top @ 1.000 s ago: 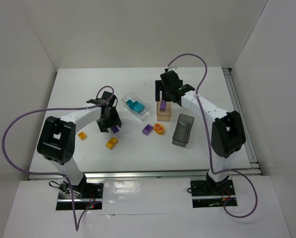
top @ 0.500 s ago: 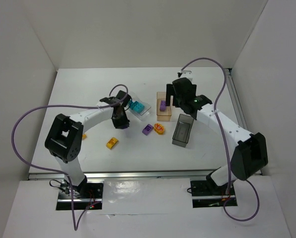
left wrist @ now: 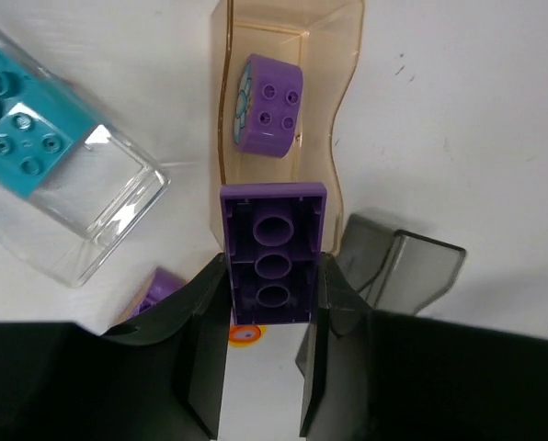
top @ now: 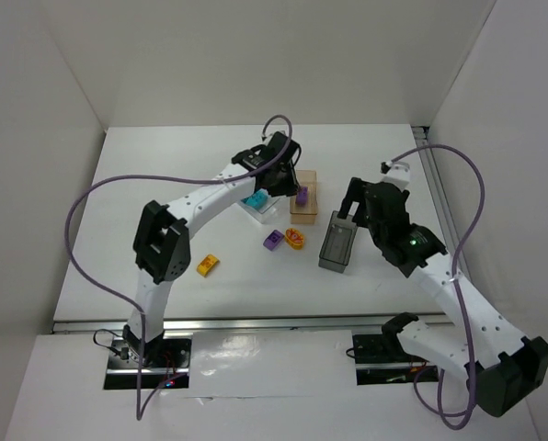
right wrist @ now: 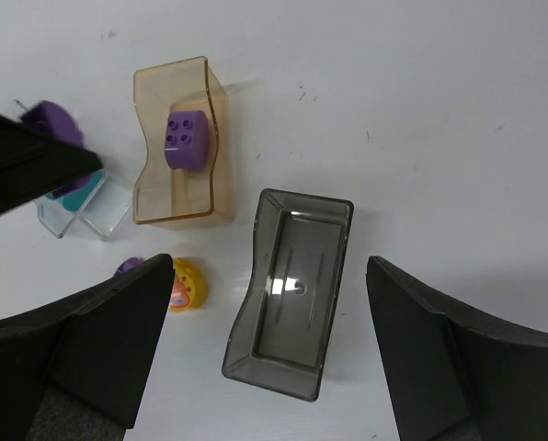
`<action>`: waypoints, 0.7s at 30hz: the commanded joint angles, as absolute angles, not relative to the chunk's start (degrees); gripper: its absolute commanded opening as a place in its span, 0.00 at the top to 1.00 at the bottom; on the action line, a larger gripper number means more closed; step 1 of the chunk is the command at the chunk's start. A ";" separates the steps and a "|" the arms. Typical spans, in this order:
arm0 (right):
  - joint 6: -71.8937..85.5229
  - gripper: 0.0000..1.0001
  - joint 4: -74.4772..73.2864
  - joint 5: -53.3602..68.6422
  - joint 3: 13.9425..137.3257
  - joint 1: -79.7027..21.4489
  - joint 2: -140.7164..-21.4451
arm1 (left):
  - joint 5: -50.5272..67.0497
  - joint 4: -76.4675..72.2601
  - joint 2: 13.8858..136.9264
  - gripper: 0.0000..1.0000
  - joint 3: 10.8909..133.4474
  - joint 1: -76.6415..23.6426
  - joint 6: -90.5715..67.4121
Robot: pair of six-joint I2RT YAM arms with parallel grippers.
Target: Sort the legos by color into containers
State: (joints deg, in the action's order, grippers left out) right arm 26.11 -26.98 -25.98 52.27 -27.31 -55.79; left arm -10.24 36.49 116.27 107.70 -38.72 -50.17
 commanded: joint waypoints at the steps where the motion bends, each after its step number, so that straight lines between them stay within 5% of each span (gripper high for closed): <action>1: 29.09 0.08 -28.65 -28.48 50.28 -26.89 -51.60 | -7.22 39.02 124.33 0.62 114.84 -38.58 -49.04; 7: 29.09 0.08 -31.46 -28.48 50.27 -26.37 -50.36 | -4.66 41.21 130.08 0.19 123.83 -39.11 -46.68; 9: 29.09 0.08 -31.46 -25.33 50.27 -26.37 -50.36 | -5.53 41.22 128.07 0.14 123.84 -39.11 -46.15; 14: 28.39 0.09 -26.46 -13.82 46.24 -28.47 -51.42 | -11.85 41.92 119.11 0.15 119.81 -39.11 -44.13; 21: 26.21 0.13 -22.41 -16.60 48.41 -45.32 -65.70 | -19.42 44.38 102.76 0.18 112.86 -36.31 -42.01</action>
State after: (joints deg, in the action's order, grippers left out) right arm 28.36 -26.24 -16.29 45.52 -40.16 -60.16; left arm -15.14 42.85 110.48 114.43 -38.48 -43.79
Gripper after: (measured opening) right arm 0.876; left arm 0.819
